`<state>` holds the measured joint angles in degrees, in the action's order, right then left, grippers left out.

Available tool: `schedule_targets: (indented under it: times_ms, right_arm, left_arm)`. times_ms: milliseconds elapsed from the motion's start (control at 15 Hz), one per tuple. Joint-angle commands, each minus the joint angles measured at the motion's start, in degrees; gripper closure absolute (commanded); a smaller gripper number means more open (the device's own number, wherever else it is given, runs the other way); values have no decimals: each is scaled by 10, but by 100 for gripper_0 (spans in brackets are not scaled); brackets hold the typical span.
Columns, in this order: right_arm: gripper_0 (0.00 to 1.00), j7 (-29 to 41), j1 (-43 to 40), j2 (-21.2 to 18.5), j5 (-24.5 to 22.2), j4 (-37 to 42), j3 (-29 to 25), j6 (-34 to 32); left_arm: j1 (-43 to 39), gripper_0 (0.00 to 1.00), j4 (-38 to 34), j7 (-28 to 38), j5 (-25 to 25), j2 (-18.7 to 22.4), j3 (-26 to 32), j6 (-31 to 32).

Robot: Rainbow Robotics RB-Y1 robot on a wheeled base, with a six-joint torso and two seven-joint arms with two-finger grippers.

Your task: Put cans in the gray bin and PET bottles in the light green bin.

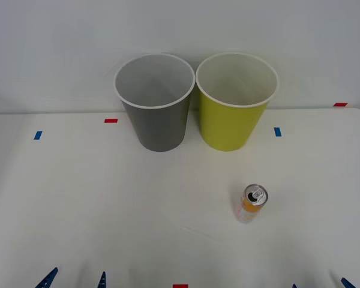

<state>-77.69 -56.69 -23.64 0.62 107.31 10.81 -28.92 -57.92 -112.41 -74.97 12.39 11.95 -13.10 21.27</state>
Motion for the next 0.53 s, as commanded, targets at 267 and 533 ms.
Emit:
schedule_targets:
  times_ms: [267,533]
  right_arm:
    - [0,0,0,0,0,0,0,0]
    - [0,0,0,0,0,0,0,0]
  left_arm:
    - [0,0,0,0,0,0,0,0]
    - [0,0,0,0,0,0,0,0]
